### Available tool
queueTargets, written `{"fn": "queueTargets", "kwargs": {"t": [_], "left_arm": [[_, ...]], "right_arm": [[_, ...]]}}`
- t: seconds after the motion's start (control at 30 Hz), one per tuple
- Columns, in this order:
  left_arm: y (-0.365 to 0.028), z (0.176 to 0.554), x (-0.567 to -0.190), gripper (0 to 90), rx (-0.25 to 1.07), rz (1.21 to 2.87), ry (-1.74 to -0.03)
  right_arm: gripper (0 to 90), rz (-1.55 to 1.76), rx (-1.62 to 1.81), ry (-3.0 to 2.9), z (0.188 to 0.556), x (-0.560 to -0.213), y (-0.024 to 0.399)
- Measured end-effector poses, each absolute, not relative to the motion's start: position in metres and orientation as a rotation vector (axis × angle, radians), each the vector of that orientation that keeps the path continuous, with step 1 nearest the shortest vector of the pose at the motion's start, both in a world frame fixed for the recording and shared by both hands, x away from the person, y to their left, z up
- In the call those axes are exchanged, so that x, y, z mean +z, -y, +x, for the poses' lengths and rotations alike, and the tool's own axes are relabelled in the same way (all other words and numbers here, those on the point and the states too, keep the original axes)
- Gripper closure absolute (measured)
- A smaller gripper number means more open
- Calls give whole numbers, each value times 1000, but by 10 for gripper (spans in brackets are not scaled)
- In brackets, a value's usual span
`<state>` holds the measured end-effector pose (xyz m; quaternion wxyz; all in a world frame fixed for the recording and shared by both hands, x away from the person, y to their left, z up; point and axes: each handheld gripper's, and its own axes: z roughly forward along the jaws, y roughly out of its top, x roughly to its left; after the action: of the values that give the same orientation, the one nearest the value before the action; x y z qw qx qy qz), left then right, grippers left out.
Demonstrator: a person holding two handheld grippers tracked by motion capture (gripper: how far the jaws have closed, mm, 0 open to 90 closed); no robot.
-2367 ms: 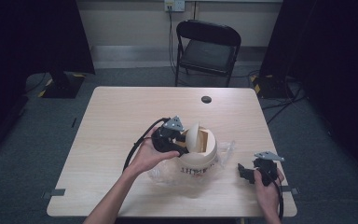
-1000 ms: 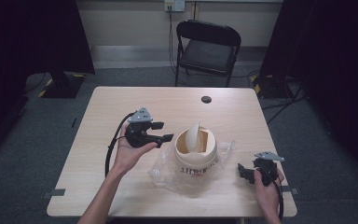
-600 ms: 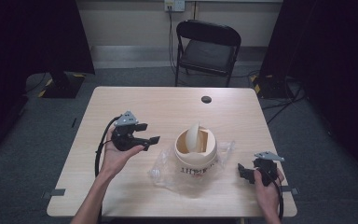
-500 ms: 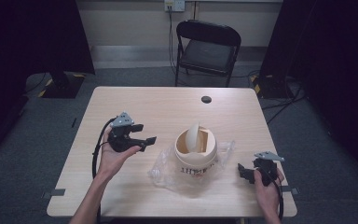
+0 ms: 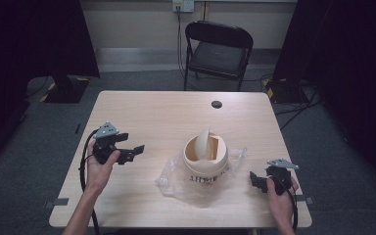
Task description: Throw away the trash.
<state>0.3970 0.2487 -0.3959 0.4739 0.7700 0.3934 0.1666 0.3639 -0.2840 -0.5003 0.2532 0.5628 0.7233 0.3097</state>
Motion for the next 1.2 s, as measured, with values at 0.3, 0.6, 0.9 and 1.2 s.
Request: {"fn": "queueTargets", "kwargs": {"t": [0.3,0.6,0.9,1.2], "left_arm": [[-272,388,-414,167,425,1936,-1021],[-295,382,-444,164,409,1953,-1104],[-309,370,-471,167,395,2034,-1185],[-317,361,-494,170,350,2002,-1244]], "right_arm": [[107,1532,841,-1965,364,-500,284],[106,1531,841,-1965,364,-500,284],[106,1531,841,-1965,364,-500,284],[107,1532,841,-1963,364,-500,284]]}}
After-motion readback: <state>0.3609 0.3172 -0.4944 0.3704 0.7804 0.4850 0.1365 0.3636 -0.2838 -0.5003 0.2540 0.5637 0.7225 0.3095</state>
